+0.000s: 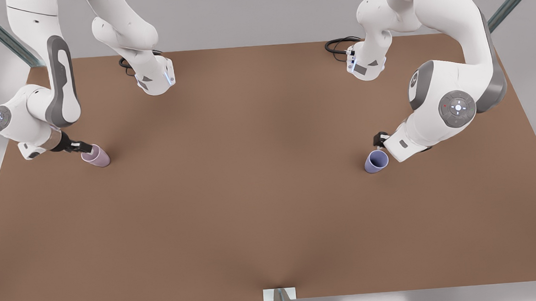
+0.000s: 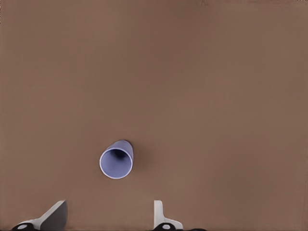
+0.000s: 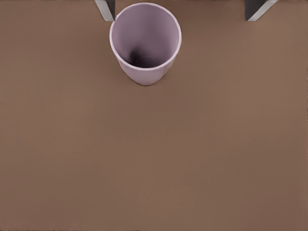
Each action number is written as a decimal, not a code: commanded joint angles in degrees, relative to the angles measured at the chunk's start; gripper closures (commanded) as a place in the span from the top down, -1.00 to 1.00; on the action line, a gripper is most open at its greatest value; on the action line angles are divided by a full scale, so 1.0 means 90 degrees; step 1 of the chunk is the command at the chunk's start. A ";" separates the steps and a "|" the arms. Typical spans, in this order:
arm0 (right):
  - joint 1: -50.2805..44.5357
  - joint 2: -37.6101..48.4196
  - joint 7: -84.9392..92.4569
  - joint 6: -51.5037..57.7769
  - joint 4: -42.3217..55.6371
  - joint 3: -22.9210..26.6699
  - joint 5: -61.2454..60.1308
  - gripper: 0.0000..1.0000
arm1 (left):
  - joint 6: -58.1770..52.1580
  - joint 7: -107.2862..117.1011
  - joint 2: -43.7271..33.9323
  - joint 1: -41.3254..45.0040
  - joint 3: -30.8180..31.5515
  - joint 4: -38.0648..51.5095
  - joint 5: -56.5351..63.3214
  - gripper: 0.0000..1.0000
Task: Stack the cups, with the pink cup at the bottom and the purple cup at the top
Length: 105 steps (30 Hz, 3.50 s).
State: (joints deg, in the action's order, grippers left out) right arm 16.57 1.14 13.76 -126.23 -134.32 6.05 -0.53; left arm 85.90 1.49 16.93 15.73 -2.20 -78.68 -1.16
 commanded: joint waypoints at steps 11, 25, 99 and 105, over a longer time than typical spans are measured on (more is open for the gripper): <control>0.0444 -0.0108 0.0805 -0.0448 -0.0271 0.0050 -0.0010 1.00 | -0.0023 0.0948 0.0004 0.0000 0.0000 0.0002 0.0041 1.00; 0.1978 -0.0547 0.1889 -0.0682 -0.0037 0.0060 0.0000 1.00 | -0.0023 0.0938 0.0013 0.0000 0.0000 0.0002 0.0051 1.00; -0.6323 -0.7187 -0.7359 0.2600 1.0744 -0.0828 -0.0468 -0.57 | 0.2311 0.0265 -0.0748 -0.0293 -0.0059 -0.1942 -0.0027 1.00; -0.6548 -0.8008 -0.7535 0.1174 1.1594 -0.0828 -0.0859 -0.57 | 0.2301 0.0050 -0.0709 -0.0371 -0.0088 -0.1922 0.0021 1.00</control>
State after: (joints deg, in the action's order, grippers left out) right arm -42.16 -70.42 -23.82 -109.50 -30.27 -1.39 -7.21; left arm 105.90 6.60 10.64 12.59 -3.15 -95.99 -1.17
